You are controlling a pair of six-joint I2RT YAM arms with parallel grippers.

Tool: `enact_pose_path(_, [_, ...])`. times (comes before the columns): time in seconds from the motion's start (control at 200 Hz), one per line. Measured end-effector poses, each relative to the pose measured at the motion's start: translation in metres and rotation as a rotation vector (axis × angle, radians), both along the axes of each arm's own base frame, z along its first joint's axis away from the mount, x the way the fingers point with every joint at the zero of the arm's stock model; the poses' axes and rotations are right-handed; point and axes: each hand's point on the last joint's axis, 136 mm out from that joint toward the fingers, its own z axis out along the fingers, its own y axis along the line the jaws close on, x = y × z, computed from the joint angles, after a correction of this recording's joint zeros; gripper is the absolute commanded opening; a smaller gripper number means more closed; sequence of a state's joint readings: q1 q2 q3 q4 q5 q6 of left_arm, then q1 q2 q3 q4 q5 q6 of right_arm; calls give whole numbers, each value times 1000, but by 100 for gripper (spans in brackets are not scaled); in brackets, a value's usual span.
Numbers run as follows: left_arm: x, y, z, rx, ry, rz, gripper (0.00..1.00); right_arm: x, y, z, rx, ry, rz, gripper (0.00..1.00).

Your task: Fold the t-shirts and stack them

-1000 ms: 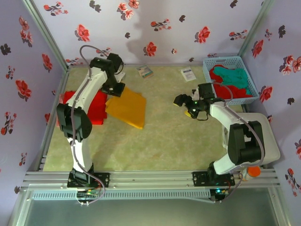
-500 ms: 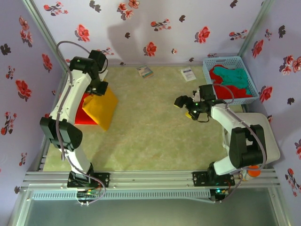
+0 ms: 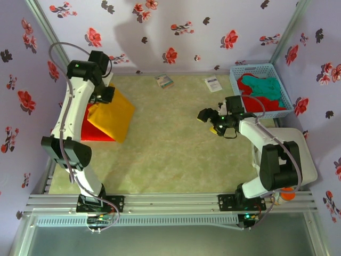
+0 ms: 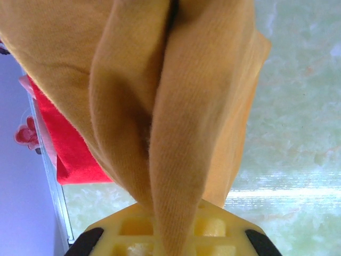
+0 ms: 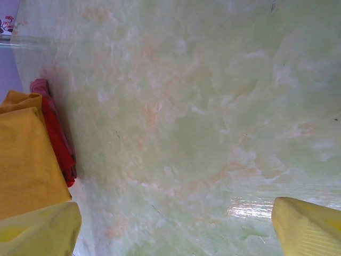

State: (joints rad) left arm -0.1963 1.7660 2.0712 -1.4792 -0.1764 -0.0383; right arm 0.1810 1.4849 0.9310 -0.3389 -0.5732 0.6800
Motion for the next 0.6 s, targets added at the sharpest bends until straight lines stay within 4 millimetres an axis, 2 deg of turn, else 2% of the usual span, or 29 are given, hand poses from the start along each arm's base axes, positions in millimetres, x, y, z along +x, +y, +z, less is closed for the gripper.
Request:
enact_pose_path(0.395, [8, 23, -13, -33, 40, 79, 0, 0, 0, 0, -1, 1, 0, 93])
enact_pose_path(0.6, [14, 31, -12, -34, 38, 100, 0, 0, 0, -3, -2, 10, 0, 92])
